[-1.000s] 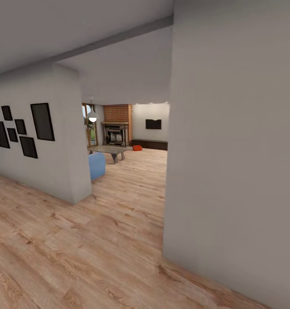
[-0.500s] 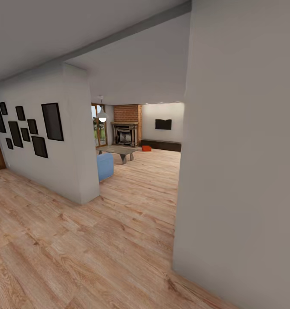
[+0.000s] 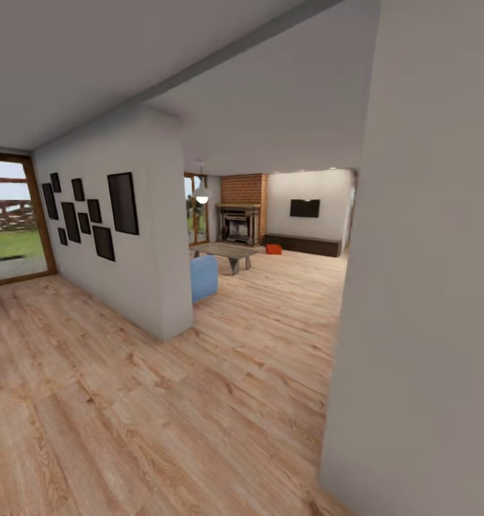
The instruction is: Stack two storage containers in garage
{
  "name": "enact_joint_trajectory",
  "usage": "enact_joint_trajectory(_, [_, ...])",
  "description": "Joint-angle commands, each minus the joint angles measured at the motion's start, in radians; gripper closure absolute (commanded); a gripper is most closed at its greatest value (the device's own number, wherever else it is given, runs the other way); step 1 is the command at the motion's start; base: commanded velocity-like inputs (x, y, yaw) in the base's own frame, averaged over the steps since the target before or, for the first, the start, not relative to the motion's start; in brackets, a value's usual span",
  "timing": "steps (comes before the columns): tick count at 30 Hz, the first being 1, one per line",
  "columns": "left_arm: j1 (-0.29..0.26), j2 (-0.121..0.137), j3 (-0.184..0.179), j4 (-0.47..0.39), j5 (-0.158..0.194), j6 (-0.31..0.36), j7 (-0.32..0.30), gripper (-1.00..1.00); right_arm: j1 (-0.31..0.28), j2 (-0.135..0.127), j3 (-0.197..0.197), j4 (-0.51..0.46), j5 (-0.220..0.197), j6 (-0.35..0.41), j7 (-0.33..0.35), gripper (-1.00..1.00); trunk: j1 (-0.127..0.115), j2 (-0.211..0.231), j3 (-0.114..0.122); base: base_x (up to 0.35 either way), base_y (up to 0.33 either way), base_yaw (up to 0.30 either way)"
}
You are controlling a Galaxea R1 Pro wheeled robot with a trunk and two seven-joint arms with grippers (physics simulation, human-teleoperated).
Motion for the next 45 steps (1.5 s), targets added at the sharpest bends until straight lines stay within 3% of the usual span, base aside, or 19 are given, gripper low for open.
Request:
enact_joint_trajectory(1, [0.0, 0.0, 0.003, 0.0, 0.01, 0.004, 0.001, -1.0, -0.001, 0.0, 0.008, 0.003, -0.009, -0.006, 0.0, -1.0, 0.001, 0.0, 0.0, 0.323, 0.0, 0.268])
enact_joint_trajectory(23, [0.0, 0.0, 0.003, 0.0, 0.01, 0.005, 0.001, -1.0, -0.001, 0.0, 0.008, 0.003, -0.009, -0.006, 0.0, -1.0, 0.001, 0.0, 0.0, 0.323, 0.0, 0.263])
enact_joint_trajectory(45, [0.0, -0.001, 0.003, 0.0, 0.01, 0.002, 0.009, -1.0, -0.001, 0.002, 0.009, 0.003, -0.007, -0.006, 0.0, -1.0, 0.001, 0.0, 0.0, 0.323, 0.0, 0.014])
